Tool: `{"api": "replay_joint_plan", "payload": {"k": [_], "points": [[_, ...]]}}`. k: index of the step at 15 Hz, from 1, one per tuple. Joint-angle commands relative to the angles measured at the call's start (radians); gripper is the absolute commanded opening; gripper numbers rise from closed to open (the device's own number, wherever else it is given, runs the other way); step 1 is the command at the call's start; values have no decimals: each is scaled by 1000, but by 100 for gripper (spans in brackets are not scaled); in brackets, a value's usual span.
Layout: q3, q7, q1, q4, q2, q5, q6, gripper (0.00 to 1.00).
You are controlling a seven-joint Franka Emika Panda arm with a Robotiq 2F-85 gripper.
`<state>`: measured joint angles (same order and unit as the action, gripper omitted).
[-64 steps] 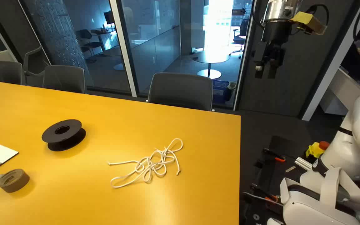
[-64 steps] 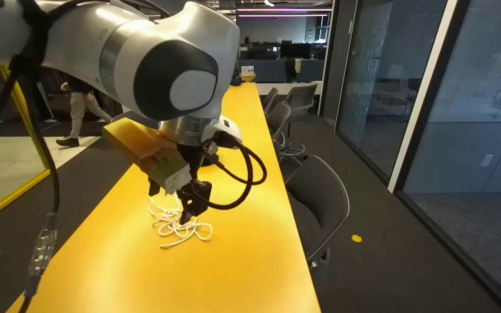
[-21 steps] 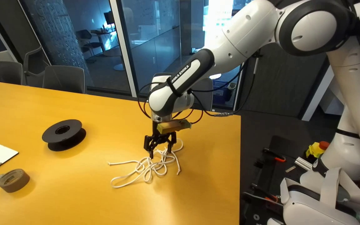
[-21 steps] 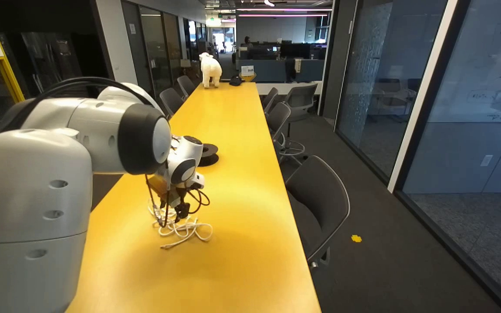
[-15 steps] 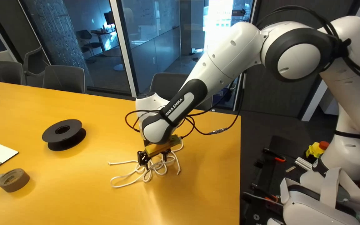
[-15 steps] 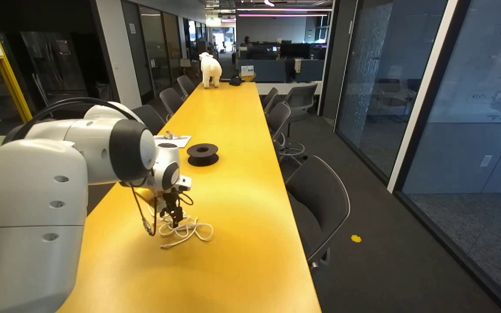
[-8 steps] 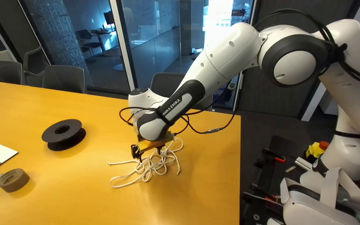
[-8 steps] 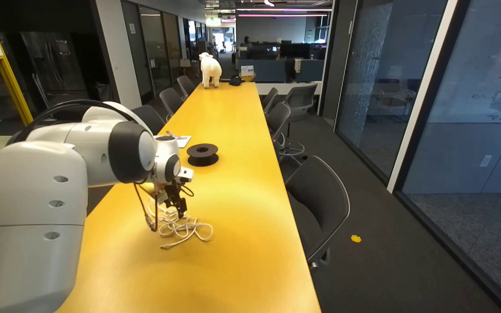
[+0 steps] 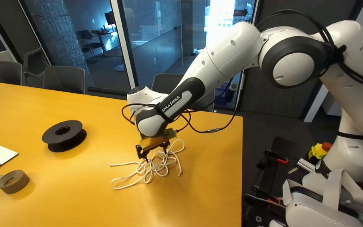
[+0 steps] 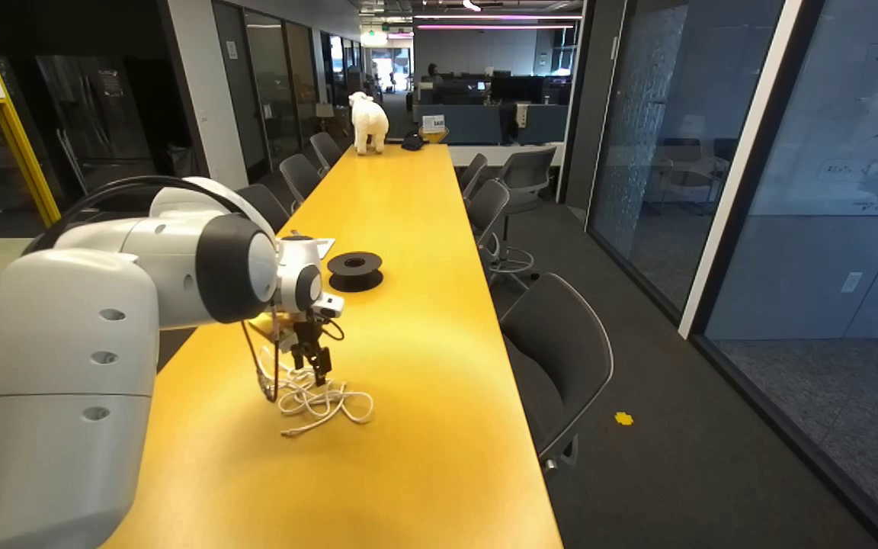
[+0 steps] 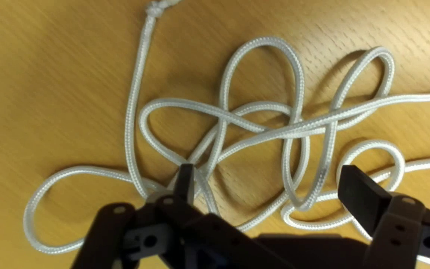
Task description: Untangle the rope on the table.
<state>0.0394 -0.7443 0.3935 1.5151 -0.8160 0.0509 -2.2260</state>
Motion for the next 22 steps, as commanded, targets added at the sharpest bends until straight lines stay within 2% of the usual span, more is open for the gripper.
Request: {"api": "replay_joint_plan", "payload": {"k": [1, 13, 14, 15, 22], "points": [[-20, -9, -15, -78, -36, -17, 80, 100], [-56, 16, -56, -185, -114, 5, 151, 100], [-59, 20, -58, -191, -117, 6, 158, 75], [-57, 22, -57, -197, -121, 2, 163, 74], [-65, 51, -67, -229, -133, 5, 229, 19]]}}
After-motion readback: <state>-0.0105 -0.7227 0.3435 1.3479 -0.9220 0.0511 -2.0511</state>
